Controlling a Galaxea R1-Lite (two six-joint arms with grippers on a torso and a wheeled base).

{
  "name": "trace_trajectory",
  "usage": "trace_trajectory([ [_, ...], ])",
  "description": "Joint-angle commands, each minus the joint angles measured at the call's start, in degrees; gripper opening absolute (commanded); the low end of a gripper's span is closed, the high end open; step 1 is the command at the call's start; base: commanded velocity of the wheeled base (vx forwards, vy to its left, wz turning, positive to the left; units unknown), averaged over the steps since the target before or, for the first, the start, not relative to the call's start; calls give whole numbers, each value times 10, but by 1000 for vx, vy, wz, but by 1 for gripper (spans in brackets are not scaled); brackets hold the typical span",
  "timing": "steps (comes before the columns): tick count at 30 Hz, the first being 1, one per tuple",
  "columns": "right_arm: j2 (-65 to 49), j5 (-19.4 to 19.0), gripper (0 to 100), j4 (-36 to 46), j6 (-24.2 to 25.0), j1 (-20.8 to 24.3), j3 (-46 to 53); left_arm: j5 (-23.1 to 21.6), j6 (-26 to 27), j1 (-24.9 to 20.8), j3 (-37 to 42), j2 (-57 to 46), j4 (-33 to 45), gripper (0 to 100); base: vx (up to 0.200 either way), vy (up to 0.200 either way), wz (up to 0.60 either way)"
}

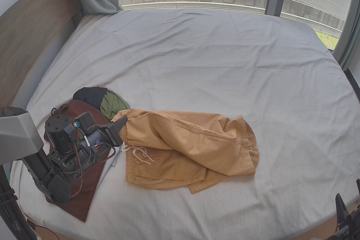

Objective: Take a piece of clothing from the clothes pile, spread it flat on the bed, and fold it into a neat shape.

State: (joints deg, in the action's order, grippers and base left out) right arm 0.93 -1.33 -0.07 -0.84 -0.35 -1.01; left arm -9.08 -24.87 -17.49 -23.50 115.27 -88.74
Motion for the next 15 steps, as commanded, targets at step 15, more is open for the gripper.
trace_trajectory([
  [15, -9, -7, 100, -53, -6, -1, -12, -39, 3, 31, -20, 5, 1, 0, 0, 0, 0],
])
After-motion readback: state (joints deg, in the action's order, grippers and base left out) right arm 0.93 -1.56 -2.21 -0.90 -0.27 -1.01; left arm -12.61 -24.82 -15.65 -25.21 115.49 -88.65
